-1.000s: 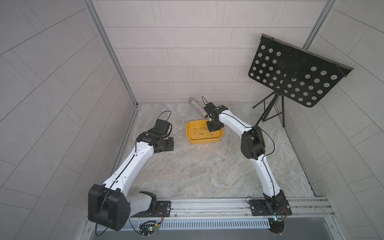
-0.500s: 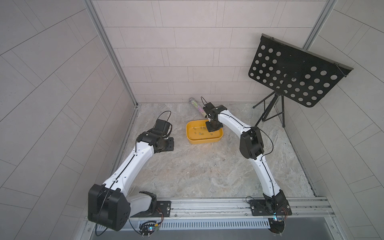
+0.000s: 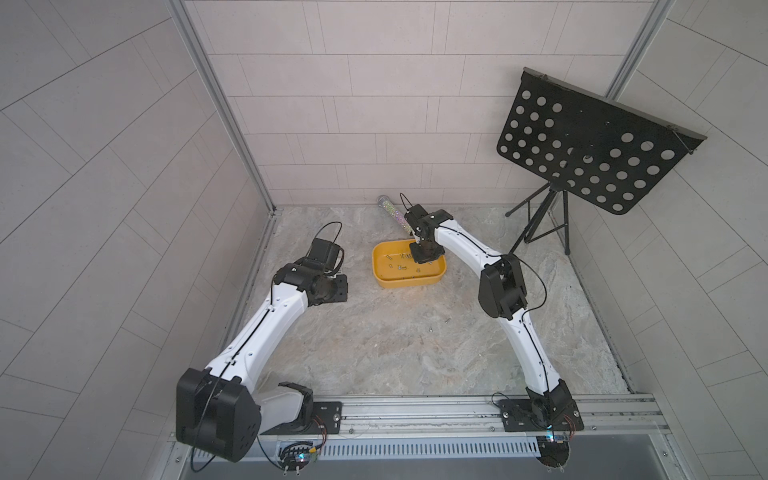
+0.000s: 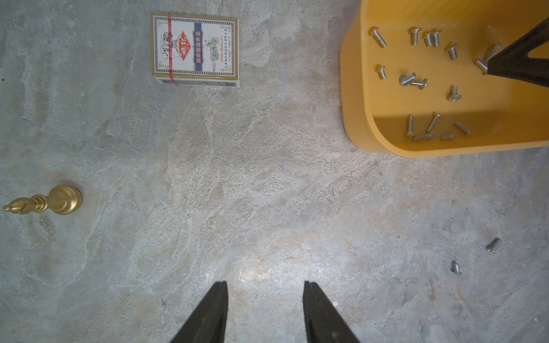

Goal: Put the screws on the desktop into the storage box
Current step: Place the screw in the storage box, then pick up the screw from the center of the board.

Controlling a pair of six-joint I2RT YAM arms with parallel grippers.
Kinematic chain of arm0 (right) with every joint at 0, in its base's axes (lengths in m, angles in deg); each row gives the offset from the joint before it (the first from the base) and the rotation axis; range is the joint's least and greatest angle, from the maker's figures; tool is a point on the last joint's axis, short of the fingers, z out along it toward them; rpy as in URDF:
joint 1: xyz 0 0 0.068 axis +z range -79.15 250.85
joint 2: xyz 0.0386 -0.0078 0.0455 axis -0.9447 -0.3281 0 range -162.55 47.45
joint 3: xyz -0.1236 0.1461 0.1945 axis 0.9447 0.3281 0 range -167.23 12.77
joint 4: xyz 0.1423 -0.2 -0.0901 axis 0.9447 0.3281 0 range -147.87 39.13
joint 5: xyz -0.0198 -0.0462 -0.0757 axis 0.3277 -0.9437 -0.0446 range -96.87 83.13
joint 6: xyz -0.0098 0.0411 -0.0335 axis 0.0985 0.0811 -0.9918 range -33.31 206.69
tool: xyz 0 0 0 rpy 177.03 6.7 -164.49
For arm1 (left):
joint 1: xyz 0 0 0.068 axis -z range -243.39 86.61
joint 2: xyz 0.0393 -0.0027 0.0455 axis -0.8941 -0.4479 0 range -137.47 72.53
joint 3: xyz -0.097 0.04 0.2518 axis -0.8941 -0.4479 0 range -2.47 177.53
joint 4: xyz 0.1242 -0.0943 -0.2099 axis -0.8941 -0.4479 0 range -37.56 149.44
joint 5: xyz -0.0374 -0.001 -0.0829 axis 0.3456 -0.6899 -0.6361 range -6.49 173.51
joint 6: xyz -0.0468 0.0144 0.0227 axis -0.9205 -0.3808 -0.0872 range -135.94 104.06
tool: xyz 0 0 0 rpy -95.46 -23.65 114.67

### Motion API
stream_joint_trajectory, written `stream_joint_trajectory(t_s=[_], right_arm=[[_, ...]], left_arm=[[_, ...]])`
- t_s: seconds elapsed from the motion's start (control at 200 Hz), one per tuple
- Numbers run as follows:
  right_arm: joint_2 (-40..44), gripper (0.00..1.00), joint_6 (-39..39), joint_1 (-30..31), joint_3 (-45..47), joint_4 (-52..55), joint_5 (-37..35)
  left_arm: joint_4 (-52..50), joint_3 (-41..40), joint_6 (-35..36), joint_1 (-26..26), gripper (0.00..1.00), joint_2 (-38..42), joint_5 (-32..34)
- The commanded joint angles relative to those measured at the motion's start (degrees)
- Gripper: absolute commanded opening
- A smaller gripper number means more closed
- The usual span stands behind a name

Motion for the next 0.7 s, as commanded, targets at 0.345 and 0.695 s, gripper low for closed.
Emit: stream_joint_trajectory(t_s=[0.345,0.695], right_arm=[[27.30,0.23,1.19,2.44,16.16,-3.21,-5.17],[52.97,0.23,12.97,2.07,54.72,-19.09,-3.58]], left_arm=[[0.43,-0.73,0.78,-0.50,0.49,0.53,-0.50],[0.70,-0.90,1.11,-0.43,0.49,-0.50,-1.15]])
